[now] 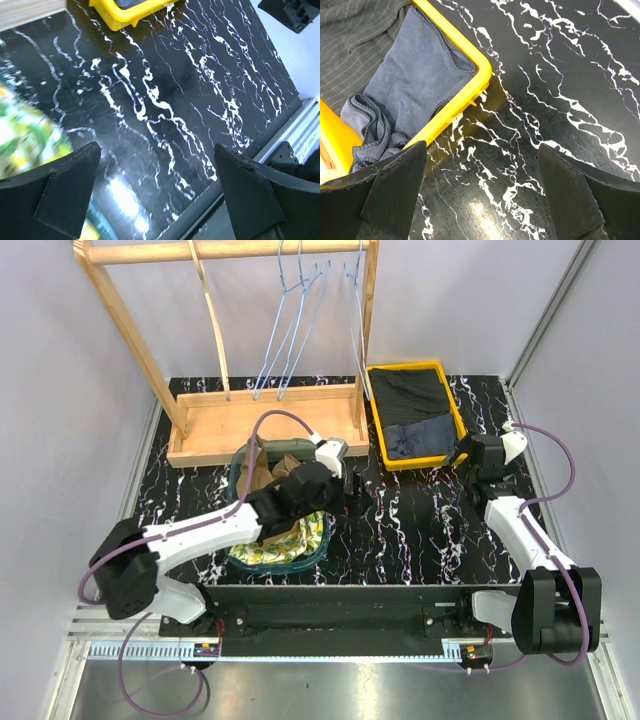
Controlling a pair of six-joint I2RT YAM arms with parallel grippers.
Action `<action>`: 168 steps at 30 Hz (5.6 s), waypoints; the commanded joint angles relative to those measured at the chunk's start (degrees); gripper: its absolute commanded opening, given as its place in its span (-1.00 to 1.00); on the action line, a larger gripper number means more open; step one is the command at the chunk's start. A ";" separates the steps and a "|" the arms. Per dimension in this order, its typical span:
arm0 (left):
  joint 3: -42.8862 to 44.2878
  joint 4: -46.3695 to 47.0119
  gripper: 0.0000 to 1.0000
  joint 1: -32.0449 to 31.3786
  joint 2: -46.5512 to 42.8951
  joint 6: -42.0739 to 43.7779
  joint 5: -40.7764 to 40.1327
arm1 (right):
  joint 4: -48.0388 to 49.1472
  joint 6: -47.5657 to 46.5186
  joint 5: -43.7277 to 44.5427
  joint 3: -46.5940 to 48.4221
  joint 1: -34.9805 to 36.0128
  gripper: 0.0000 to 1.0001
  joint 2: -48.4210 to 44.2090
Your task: Place the skirt on the hanger
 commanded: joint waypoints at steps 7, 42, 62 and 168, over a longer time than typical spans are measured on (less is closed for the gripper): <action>6.33 -7.21 0.98 -0.08 11.71 -5.43 -2.22 | -2.05 1.38 -0.93 3.53 -0.11 0.96 0.17; -8.62 -25.78 0.98 31.38 -9.63 1.85 -11.91 | -2.84 2.96 -2.60 5.55 -0.02 0.93 5.00; 4.05 -43.72 0.98 63.44 -26.17 8.72 -11.02 | -5.83 2.00 -8.05 9.77 -0.11 0.94 7.29; 29.62 -19.71 -1.00 28.41 -8.33 8.18 33.47 | -22.08 -11.45 -47.93 29.27 0.50 0.99 -8.35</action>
